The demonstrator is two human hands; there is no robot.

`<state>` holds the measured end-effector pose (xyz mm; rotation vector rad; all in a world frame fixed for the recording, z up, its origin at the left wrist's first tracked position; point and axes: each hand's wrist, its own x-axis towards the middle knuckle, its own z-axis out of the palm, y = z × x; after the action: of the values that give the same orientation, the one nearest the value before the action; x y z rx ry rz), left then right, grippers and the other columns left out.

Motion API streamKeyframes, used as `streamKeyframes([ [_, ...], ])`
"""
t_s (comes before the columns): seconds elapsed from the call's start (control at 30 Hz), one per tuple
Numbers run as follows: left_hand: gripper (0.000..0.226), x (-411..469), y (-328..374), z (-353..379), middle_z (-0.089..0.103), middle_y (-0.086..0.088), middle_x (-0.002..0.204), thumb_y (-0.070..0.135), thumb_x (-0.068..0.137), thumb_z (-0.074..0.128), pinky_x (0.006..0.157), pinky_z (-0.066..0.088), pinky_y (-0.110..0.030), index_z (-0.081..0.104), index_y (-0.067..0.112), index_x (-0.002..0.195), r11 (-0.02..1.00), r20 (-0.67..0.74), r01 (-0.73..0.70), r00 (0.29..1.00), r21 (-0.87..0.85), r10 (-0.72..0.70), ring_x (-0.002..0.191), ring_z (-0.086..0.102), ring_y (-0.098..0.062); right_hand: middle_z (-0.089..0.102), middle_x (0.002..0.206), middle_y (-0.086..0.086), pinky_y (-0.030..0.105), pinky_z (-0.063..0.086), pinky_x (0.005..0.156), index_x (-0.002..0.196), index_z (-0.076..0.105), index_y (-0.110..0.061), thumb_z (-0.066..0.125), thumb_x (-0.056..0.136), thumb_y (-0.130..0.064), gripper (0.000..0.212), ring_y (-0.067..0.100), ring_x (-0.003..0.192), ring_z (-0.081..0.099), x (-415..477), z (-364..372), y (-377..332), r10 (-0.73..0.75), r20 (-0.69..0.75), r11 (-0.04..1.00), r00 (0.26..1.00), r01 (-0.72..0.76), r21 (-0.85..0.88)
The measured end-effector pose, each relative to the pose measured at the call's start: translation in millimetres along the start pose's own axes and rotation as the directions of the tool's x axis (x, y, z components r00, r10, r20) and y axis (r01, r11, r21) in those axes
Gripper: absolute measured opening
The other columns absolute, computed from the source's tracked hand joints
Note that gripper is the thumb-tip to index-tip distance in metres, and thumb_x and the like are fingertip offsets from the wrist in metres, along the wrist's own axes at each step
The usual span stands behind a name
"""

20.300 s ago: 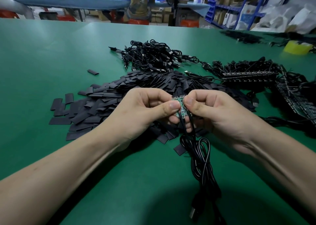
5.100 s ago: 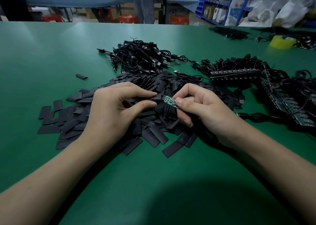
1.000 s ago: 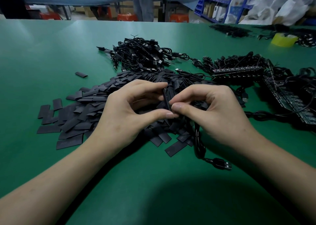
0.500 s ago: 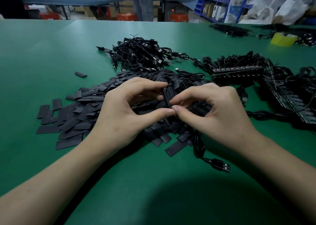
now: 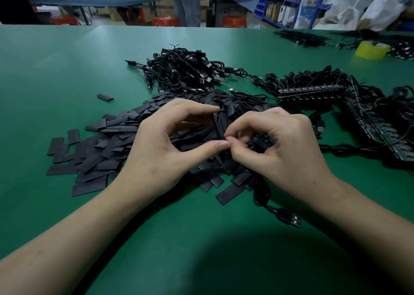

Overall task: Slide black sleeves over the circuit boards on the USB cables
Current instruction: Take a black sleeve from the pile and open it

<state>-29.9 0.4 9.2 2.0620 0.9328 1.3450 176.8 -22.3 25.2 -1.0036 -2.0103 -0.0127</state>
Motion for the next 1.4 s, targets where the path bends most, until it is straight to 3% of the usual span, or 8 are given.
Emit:
streamKeyframes([
  [0.27, 0.053, 2.0, -2.8, -0.2, 0.074, 0.003, 0.113, 0.030, 0.077, 0.086, 0.099, 0.056, -0.032, 0.070, 0.022, 0.127, 0.986, -0.078, 0.112, 0.989, -0.121, -0.122, 0.109, 0.071, -0.015, 0.072, 0.076, -0.011, 0.021, 0.051, 0.076, 0.090, 0.076, -0.018, 0.075, 0.089, -0.015, 0.004, 0.006, 0.076, 0.069, 2.3, -1.4, 1.2, 0.084, 0.084, 0.988, 0.993, -0.094, 0.125],
  [0.37, 0.054, 3.4, -3.4, -1.6, 0.074, 0.001, 0.109, 0.030, 0.076, 0.086, 0.096, 0.057, -0.030, 0.068, 0.027, 0.127, 0.975, -0.133, 0.144, 0.977, -0.170, -0.168, 0.106, 0.072, -0.017, 0.071, 0.082, -0.013, 0.028, 0.052, 0.076, 0.102, 0.072, -0.027, 0.073, 0.090, -0.032, 0.013, 0.010, 0.083, 0.069, 2.2, -3.3, 2.4, 0.206, 0.140, 0.957, 0.968, -0.230, 0.177],
  [0.47, 0.052, 4.2, -3.7, -3.7, 0.073, 0.002, 0.105, 0.032, 0.076, 0.087, 0.092, 0.057, -0.025, 0.069, 0.028, 0.124, 0.970, -0.180, 0.168, 0.963, -0.174, -0.199, 0.102, 0.072, -0.013, 0.069, 0.086, -0.010, 0.019, 0.049, 0.075, 0.108, 0.068, -0.035, 0.072, 0.085, -0.056, 0.031, 0.005, 0.082, 0.066, 1.4, -3.9, 7.6, 0.320, 0.223, 0.920, 0.921, -0.359, 0.160],
  [0.6, 0.052, 5.7, -5.0, -7.0, 0.073, 0.006, 0.105, 0.033, 0.077, 0.086, 0.097, 0.057, -0.034, 0.069, 0.027, 0.126, 0.972, -0.241, 0.189, 0.946, -0.143, -0.219, 0.104, 0.071, -0.013, 0.065, 0.082, -0.008, 0.029, 0.048, 0.075, 0.084, 0.071, -0.030, 0.062, 0.075, -0.074, 0.045, 0.007, 0.082, 0.060, 2.8, -1.9, 11.3, 0.347, 0.331, 0.931, 0.877, -0.365, -0.008],
  [0.8, 0.049, 5.2, -6.5, -8.3, 0.072, 0.001, 0.108, 0.035, 0.080, 0.084, 0.099, 0.057, -0.041, 0.069, 0.027, 0.126, 0.964, -0.304, 0.225, 0.917, -0.144, -0.259, 0.105, 0.071, -0.016, 0.060, 0.076, -0.008, 0.018, 0.041, 0.065, 0.065, 0.061, -0.027, 0.070, 0.081, -0.053, 0.032, 0.005, 0.070, 0.057, 5.7, -3.7, 8.4, 0.317, 0.396, 0.915, 0.862, -0.388, 0.111],
  [1.07, 0.050, 6.1, -7.0, -8.2, 0.072, 0.005, 0.105, 0.033, 0.084, 0.084, 0.096, 0.058, -0.037, 0.065, 0.028, 0.130, 0.943, -0.346, 0.270, 0.880, -0.195, -0.324, 0.100, 0.071, -0.010, 0.075, 0.076, 0.005, 0.035, 0.058, 0.068, 0.085, 0.061, -0.019, 0.070, 0.094, -0.029, 0.016, 0.023, 0.065, 0.075, 9.8, -4.7, 12.0, 0.395, 0.319, 0.804, 0.862, -0.492, 0.334],
  [1.23, 0.083, 5.9, -11.2, -11.1, 0.066, 0.016, 0.127, 0.056, 0.079, 0.080, 0.105, 0.052, -0.034, 0.048, 0.029, 0.150, 0.953, -0.355, 0.279, 0.885, -0.117, -0.303, 0.119, 0.061, 0.002, 0.076, 0.073, 0.001, 0.029, 0.057, 0.058, 0.088, 0.063, -0.021, 0.071, 0.095, -0.028, 0.013, 0.020, 0.057, 0.073, 52.4, -12.5, 22.0, 0.394, 0.179, 0.884, 0.901, -0.425, 0.196],
  [1.4, 0.076, 3.3, -13.7, -7.1, 0.061, 0.016, 0.135, 0.055, 0.086, 0.073, 0.107, 0.050, -0.038, 0.046, 0.028, 0.152, 0.966, -0.290, 0.260, 0.925, 0.011, -0.245, 0.125, 0.057, -0.002, 0.074, 0.075, 0.000, 0.028, 0.058, 0.055, 0.097, 0.066, -0.012, 0.070, 0.097, -0.031, 0.020, 0.011, 0.054, 0.070, 140.0, 3.9, 44.1, 0.337, 0.070, 0.941, 0.939, -0.339, 0.016],
])
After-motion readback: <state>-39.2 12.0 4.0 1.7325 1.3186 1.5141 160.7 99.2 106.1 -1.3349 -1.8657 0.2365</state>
